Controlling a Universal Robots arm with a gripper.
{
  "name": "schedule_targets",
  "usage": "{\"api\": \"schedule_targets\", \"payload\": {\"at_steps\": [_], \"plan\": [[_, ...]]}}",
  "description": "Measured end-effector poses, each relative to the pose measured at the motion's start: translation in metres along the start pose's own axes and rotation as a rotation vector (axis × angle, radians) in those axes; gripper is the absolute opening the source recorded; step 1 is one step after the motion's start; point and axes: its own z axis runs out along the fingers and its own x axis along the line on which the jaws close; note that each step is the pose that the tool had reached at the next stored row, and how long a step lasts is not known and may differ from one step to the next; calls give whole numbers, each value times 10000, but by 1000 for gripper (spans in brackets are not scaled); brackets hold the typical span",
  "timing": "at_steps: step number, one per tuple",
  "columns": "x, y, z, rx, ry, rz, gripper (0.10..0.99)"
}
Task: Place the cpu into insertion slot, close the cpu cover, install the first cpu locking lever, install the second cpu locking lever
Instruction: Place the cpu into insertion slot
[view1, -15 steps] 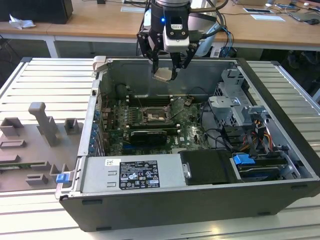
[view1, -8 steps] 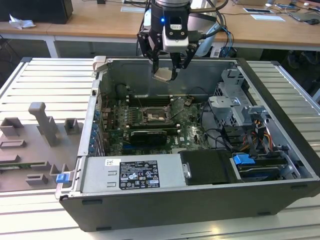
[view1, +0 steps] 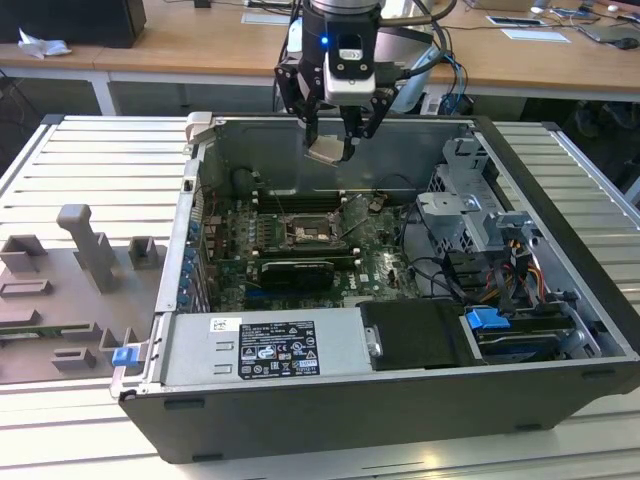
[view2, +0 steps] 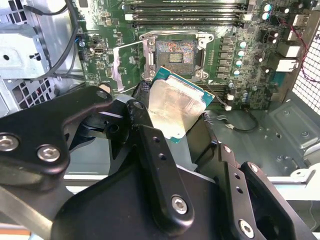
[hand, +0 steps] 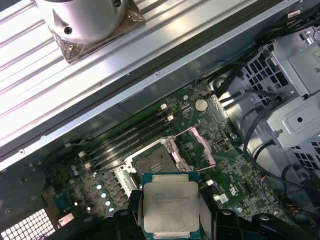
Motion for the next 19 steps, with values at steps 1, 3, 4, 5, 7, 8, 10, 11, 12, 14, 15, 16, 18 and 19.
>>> {"api": "schedule_targets", "payload": {"at_steps": [1,3,4,5,7,8,10,11,12,14,15,16,18,19], "plan": [[0,0,0,0,-4,38,541],[0,0,1,-1,-7,87,541],[0,0,2,-2,-9,105,541],[0,0,3,-3,-13,140,541],[0,0,4,-4,-17,191,541],[0,0,4,-4,-19,209,541],[0,0,6,-5,-22,248,541],[0,-1,7,-5,-26,284,541],[0,-1,8,-6,-30,329,541],[0,-1,11,-8,-37,418,541],[0,-1,11,-8,-40,444,541],[0,-1,11,-9,-42,466,541],[0,-1,12,-10,-48,529,541],[0,-1,13,-11,-50,553,541]]}}
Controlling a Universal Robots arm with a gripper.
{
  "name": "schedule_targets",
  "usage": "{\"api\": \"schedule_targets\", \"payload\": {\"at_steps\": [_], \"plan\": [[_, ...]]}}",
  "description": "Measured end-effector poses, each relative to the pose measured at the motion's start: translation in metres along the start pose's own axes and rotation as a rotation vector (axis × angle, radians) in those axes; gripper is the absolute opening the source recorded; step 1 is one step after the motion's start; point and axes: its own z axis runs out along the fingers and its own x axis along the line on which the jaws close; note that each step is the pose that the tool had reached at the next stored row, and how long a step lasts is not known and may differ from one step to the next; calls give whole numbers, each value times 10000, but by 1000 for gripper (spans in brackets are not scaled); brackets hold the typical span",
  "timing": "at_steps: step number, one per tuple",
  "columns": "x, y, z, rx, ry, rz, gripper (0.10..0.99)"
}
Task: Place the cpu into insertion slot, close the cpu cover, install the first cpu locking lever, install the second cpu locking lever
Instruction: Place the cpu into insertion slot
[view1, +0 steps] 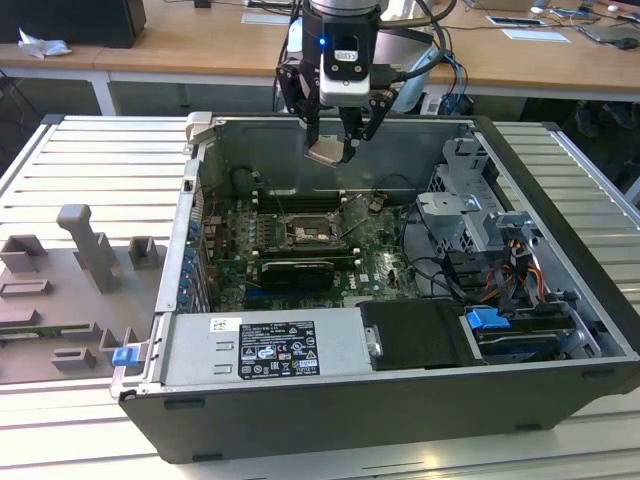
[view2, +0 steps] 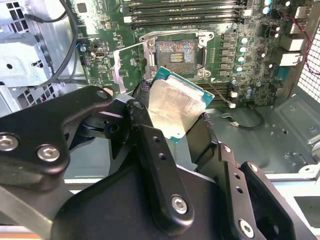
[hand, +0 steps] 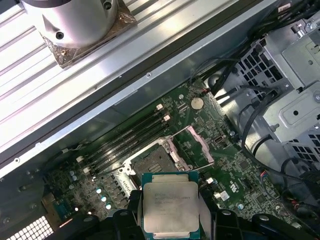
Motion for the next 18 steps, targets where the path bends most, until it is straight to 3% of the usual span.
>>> {"api": "schedule_targets", "payload": {"at_steps": [18], "plan": [[0,0,6,-8,-39,441,541]]}}
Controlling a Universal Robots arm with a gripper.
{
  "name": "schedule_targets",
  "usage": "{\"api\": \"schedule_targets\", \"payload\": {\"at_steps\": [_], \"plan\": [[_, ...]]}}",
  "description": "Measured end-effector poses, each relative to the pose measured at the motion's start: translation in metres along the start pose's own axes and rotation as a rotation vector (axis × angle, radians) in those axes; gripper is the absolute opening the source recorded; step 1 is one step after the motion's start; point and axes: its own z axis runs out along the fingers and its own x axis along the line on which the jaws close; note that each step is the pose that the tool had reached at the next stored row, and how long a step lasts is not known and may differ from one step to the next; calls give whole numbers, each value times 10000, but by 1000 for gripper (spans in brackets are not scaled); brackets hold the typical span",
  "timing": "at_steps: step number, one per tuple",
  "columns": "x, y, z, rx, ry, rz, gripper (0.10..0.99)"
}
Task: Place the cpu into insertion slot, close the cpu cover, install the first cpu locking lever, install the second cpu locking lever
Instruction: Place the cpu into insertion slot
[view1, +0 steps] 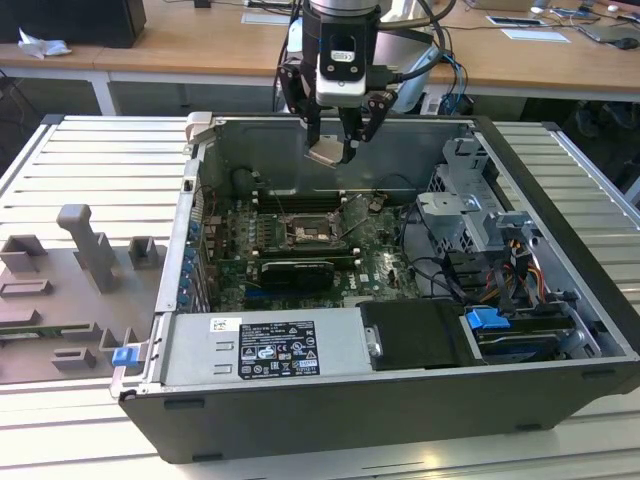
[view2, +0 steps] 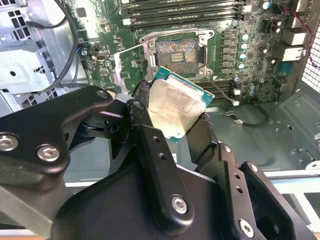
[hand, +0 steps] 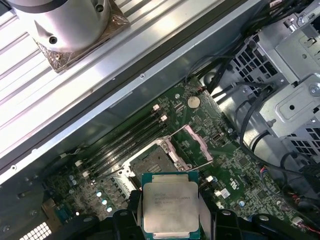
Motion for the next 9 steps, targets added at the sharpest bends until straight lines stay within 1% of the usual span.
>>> {"api": "schedule_targets", "payload": {"at_steps": [9], "plan": [[0,0,3,-5,-20,223,541]]}}
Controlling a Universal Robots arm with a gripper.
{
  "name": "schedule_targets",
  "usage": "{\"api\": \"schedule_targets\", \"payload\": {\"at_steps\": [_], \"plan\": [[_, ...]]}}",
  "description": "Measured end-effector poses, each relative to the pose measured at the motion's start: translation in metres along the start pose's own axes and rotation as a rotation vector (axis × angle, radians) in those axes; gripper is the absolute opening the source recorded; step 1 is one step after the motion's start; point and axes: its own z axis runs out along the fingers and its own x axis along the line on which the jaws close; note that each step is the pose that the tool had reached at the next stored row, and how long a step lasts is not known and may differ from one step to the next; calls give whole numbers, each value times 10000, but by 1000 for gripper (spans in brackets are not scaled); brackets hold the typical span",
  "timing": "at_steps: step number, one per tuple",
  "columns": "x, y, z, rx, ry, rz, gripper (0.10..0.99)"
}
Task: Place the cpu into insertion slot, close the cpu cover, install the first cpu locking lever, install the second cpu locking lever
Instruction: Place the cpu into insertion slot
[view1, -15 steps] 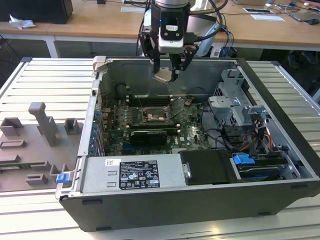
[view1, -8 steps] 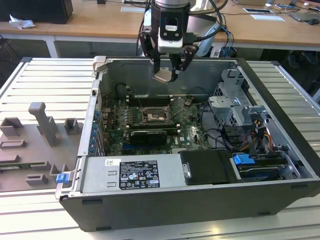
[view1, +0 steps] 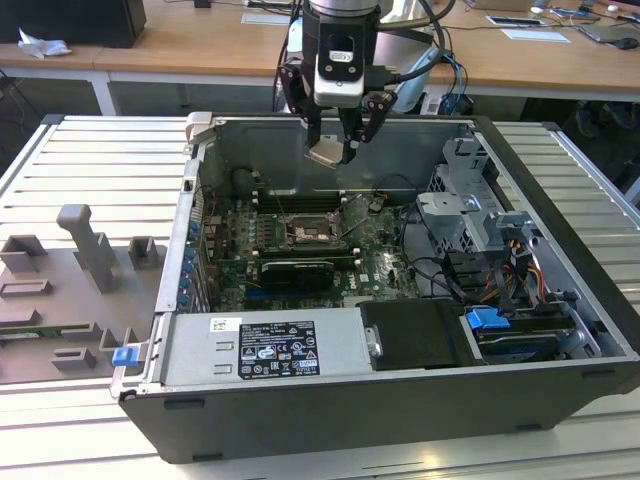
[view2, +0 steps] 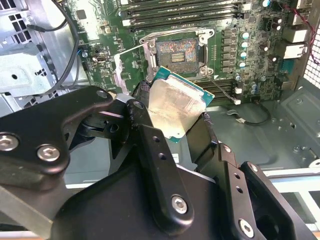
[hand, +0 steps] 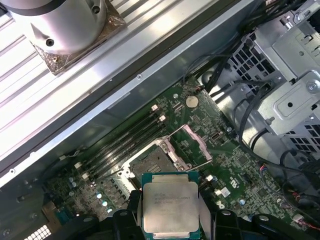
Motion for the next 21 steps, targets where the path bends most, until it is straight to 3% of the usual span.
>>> {"api": "schedule_targets", "payload": {"at_steps": [8,11,21], "plan": [[0,-1,7,-10,-40,450,541],[0,-1,15,-21,-95,1058,541],[1,-6,53,-25,-118,1312,541]]}}
